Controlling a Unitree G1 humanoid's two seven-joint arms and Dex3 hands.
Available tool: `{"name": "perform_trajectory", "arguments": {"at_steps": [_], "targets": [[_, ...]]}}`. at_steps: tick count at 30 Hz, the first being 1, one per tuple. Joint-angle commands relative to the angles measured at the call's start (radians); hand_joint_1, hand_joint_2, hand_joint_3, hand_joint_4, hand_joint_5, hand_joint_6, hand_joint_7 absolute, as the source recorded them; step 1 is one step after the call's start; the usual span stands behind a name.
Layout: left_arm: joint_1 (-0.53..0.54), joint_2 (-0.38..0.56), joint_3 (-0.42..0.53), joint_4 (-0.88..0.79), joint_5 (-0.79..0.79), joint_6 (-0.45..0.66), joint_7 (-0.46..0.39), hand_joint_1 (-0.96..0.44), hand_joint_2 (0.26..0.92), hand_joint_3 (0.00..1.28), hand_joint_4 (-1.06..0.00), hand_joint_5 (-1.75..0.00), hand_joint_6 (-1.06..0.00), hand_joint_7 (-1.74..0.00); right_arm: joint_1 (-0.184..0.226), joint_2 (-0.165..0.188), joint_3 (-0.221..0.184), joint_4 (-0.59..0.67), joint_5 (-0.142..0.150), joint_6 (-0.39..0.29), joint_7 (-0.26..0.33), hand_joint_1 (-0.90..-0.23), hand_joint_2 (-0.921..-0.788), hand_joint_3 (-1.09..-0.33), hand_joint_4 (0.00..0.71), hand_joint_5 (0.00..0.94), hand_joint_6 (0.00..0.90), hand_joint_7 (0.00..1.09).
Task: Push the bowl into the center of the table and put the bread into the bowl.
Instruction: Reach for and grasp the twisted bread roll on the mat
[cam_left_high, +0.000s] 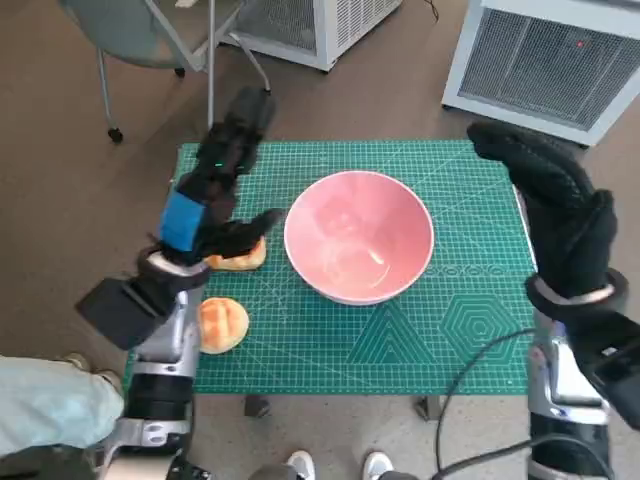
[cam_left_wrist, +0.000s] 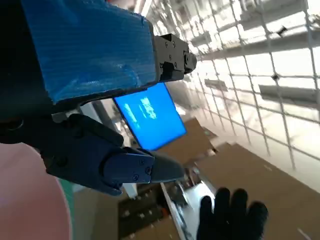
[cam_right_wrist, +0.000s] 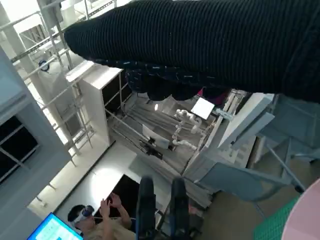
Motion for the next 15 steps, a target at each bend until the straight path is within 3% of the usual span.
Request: {"name": "perform_trajectory", "arguments": {"at_steps": [1,15], "targets": [[-0.025,-0.001,0.002,-0.01,-0.03,-0.003,-0.023,-0.64,0.921,0.32,-0.15,0.0,-0.16,-0.05,0.033,-0.005,-0.011,-0.017,-0.008,0.031,-0.001,-0.692,-0.921,-0.749,0.138,0.0,-0.001,0.53],[-0.043,0.014,0.014,0.003,-0.048,-0.011,-0.062,-0.65,0.921,0.32,-0.14,0.0,-0.16,-0.05,0.035,0.02,-0.014,-0.009,-0.038,0.028,-0.028,-0.688,-0.921,-0.744,0.138,0.0,-0.001,0.53]]}}
